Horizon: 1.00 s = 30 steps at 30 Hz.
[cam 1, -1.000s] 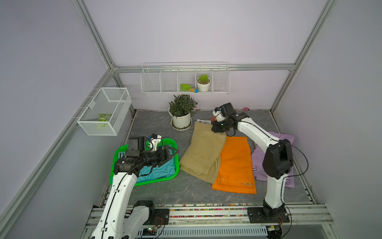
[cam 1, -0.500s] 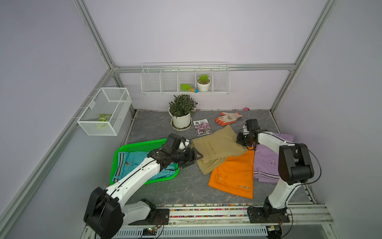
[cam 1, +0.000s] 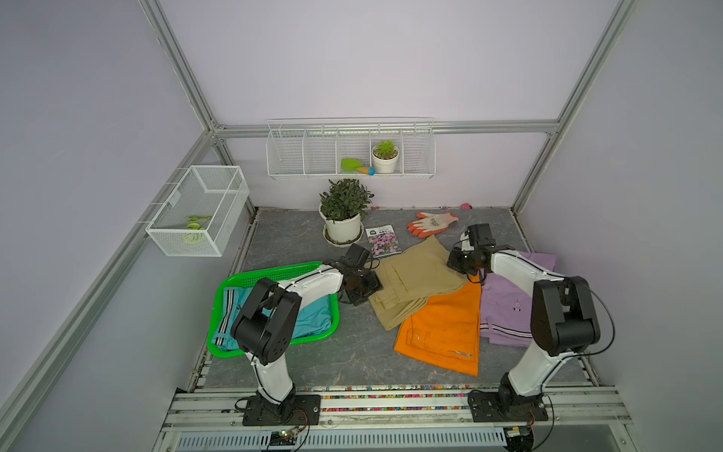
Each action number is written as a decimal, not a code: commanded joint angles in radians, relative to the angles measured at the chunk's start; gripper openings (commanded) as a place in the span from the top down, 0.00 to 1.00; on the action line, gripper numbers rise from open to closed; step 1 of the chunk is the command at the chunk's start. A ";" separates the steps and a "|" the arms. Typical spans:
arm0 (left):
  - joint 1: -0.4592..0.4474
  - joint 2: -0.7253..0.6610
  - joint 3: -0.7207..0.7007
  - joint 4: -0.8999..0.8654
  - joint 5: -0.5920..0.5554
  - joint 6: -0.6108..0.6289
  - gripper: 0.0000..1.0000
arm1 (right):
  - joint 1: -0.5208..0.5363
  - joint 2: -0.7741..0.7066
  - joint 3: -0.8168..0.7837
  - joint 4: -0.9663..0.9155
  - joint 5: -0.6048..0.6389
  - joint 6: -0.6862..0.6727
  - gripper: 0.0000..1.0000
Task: Put the folded long pants in the basket
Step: Pick up the long pant at the center of the board.
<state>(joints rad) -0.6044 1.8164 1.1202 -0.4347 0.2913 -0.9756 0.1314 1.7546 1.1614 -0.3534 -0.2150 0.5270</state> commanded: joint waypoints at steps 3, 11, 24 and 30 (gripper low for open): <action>0.005 0.074 0.046 0.019 -0.033 0.000 0.31 | 0.007 -0.028 -0.002 -0.016 -0.024 -0.004 1.00; 0.004 0.149 0.061 0.056 -0.010 0.009 0.50 | 0.008 -0.021 -0.003 -0.021 -0.037 -0.005 1.00; 0.003 0.047 0.207 -0.143 -0.091 0.129 1.00 | 0.010 -0.085 0.001 -0.038 -0.062 0.009 1.00; 0.001 -0.066 0.348 -0.376 -0.091 0.214 1.00 | 0.025 -0.207 -0.009 -0.068 -0.078 0.018 1.00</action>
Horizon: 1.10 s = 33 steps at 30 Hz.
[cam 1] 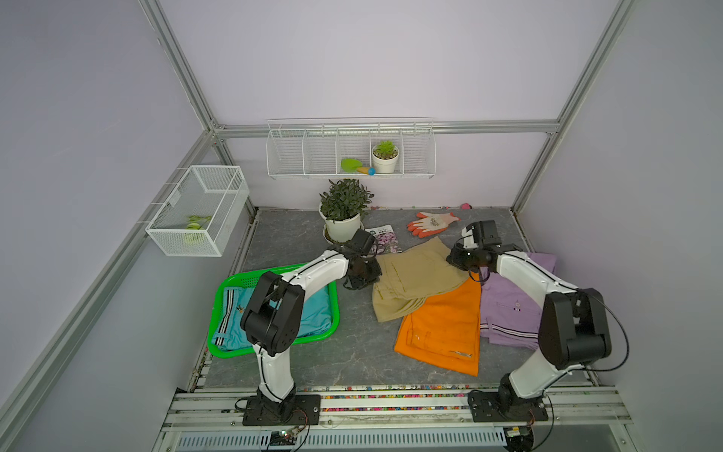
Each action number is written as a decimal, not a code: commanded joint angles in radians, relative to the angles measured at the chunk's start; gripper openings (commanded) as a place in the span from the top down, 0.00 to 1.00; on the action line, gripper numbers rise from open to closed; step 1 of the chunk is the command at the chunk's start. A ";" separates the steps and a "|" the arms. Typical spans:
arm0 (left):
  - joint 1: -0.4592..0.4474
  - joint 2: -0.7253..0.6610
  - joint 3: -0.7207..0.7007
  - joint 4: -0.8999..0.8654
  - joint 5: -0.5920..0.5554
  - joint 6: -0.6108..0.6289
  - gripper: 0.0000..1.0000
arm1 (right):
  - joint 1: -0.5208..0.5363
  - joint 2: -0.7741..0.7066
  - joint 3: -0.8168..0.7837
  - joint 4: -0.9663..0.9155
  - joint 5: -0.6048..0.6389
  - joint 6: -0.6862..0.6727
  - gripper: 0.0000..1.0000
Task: Put the folded long pants in the basket
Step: Pick up the long pant at the center of the board, then move the basket to the center of the board.
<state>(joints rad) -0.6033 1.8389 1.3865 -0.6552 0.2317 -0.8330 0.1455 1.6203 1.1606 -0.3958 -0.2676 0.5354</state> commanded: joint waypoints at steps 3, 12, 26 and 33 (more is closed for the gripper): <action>0.001 -0.154 0.129 -0.290 -0.089 0.115 1.00 | 0.038 -0.129 -0.025 -0.039 -0.045 0.013 1.00; 0.115 -0.346 0.252 -0.636 -0.248 0.222 1.00 | 0.232 -0.276 -0.069 0.066 -0.024 0.205 1.00; 0.679 -0.583 0.169 -0.810 -0.464 0.372 1.00 | 0.774 0.083 0.162 0.345 0.199 0.449 1.00; 0.705 -0.592 0.075 -0.747 -0.580 0.345 1.00 | 0.882 0.308 0.315 0.322 0.190 0.454 1.00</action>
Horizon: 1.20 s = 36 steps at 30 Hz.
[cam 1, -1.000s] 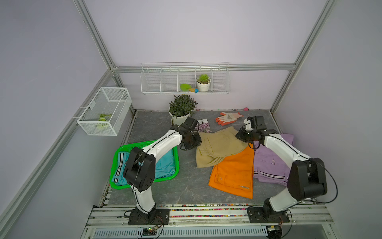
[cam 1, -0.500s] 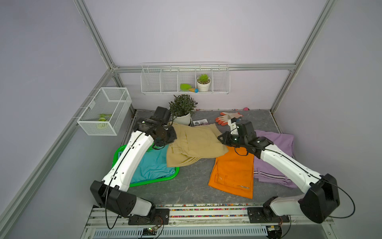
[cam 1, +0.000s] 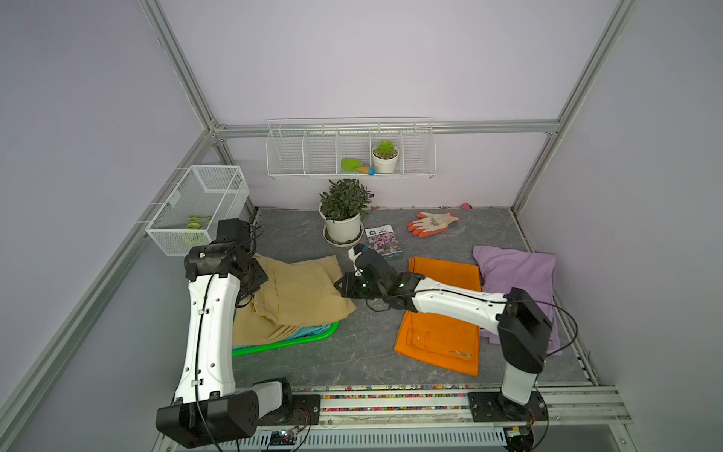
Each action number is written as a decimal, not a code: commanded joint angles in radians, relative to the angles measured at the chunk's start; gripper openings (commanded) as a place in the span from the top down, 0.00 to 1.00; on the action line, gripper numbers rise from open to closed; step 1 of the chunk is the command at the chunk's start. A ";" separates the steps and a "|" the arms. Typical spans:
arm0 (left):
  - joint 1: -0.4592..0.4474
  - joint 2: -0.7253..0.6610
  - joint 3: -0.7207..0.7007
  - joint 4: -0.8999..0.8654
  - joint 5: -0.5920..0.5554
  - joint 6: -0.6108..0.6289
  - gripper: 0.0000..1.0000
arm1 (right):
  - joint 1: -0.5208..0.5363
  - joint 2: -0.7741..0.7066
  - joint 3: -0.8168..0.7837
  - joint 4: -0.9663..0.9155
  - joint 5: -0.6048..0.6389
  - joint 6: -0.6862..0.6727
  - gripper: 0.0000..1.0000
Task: Put the folded long pants in the basket
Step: Move the basket to the center of the board.
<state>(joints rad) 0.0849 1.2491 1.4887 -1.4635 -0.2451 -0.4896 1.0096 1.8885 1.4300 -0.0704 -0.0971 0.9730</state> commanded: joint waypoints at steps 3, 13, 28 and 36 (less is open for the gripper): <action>0.021 -0.005 -0.074 0.096 -0.087 0.003 1.00 | 0.041 0.085 0.092 -0.086 0.029 -0.035 1.00; 0.021 -0.014 -0.203 0.218 0.300 0.054 1.00 | -0.036 -0.015 -0.093 -0.176 0.056 -0.071 1.00; -0.174 -0.043 -0.309 0.419 0.597 0.017 1.00 | -0.250 -0.276 -0.236 -0.253 -0.064 -0.323 1.00; -0.171 -0.085 -0.265 0.356 0.410 0.035 1.00 | -0.230 -0.261 -0.169 -0.071 -0.103 -0.365 1.00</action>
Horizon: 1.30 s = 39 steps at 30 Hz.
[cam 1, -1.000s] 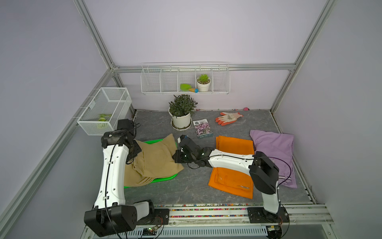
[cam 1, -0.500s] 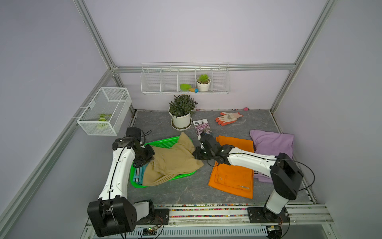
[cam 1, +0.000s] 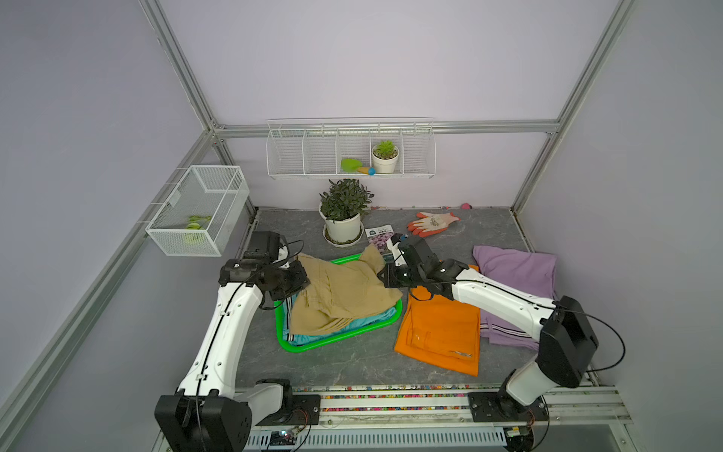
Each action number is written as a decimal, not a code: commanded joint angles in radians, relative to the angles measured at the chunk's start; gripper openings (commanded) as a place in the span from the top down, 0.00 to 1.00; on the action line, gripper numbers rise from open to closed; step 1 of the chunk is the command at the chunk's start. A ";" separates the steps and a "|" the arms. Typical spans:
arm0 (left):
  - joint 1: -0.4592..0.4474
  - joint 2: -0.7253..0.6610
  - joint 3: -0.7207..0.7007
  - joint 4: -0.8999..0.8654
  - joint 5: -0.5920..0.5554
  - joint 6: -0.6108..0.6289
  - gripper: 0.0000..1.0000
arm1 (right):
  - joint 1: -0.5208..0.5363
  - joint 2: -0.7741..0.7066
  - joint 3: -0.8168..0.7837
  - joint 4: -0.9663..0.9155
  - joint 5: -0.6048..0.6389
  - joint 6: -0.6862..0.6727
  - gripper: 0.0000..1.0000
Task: Put the folded long pants in the basket
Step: Move the basket to the center of the board, then place the long pant in the basket, then move the basket to the center of the board.
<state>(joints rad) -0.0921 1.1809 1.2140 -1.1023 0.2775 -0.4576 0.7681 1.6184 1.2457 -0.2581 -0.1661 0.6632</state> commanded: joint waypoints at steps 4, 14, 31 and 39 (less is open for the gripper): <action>0.022 0.011 -0.088 -0.004 -0.128 -0.033 1.00 | 0.017 0.110 0.035 0.076 -0.055 -0.016 1.00; 0.025 0.159 -0.177 -0.023 -0.219 -0.065 1.00 | 0.025 0.222 -0.001 -0.018 0.002 -0.004 1.00; 0.029 0.167 -0.009 -0.159 -0.348 -0.061 0.43 | 0.008 0.089 0.086 -0.131 0.040 -0.166 0.45; 0.029 0.077 0.064 -0.117 -0.132 -0.002 0.36 | -0.037 -0.013 -0.011 -0.236 0.108 -0.219 0.23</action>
<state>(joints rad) -0.0647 1.2919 1.2778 -1.2438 0.0013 -0.5072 0.7353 1.5948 1.2835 -0.4122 -0.0978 0.4892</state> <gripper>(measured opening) 0.642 0.765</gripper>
